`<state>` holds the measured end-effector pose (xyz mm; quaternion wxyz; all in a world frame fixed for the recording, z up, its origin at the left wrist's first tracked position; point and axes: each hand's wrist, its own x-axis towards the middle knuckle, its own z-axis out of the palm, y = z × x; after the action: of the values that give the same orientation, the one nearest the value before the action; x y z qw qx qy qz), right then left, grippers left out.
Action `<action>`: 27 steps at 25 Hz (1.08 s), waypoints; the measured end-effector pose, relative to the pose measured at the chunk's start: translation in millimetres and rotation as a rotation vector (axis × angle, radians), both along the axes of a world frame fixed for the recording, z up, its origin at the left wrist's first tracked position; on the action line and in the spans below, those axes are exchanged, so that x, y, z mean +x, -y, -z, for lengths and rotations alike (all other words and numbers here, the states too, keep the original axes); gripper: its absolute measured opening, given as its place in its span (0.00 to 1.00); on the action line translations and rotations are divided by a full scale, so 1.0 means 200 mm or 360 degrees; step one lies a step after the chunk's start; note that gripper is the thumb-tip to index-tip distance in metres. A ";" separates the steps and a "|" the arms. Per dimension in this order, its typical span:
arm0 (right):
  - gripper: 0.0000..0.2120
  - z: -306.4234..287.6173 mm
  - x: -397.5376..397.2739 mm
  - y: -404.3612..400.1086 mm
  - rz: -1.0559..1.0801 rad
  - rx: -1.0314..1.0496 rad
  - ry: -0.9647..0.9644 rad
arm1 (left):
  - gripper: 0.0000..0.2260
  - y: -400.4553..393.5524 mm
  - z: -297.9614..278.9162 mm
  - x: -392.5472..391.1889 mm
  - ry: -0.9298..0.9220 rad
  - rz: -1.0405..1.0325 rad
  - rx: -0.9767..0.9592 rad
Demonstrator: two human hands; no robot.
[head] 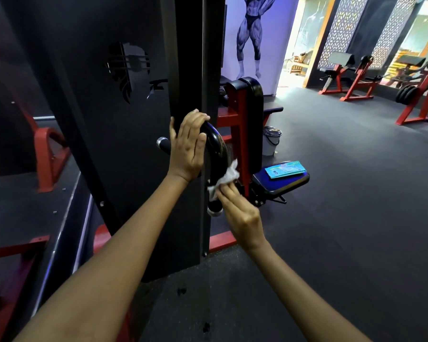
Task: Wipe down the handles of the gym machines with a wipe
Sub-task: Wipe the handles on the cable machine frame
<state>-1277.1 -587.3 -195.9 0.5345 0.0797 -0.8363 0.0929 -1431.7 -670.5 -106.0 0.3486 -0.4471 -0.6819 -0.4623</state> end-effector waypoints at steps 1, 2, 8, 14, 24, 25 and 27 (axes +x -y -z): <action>0.10 0.07 0.04 0.00 0.0000 -0.0003 0.0089 | 0.20 0.01 0.00 0.00 0.0001 -0.0004 -0.0008; 0.10 0.12 0.07 0.01 -0.0002 -0.0038 0.0179 | 0.20 0.01 0.00 0.00 0.0003 -0.0004 -0.0012; 0.05 -0.30 0.10 0.12 -0.0183 -0.0710 0.0014 | 0.20 -0.01 0.00 0.01 0.0022 -0.0004 0.0022; 0.02 -0.40 -0.06 0.10 0.0012 -0.1145 -0.0188 | 0.20 0.00 -0.01 0.02 0.0022 0.0020 0.0025; 0.07 -0.32 -0.10 0.19 0.0346 -0.0728 -0.0374 | 0.21 -0.01 0.00 0.02 0.0046 0.0036 0.0023; 0.07 -0.30 -0.09 0.19 0.0365 -0.0696 -0.0399 | 0.21 -0.01 0.00 0.02 0.0048 0.0033 0.0022; 0.08 -0.31 -0.09 0.20 0.0371 -0.0696 -0.0443 | 0.21 -0.01 0.00 0.01 0.0044 0.0027 0.0025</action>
<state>-1294.3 -626.3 -134.7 0.6558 -0.1222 -0.7184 0.1972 -1429.6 -668.3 -105.0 0.3388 -0.4437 -0.6792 -0.4766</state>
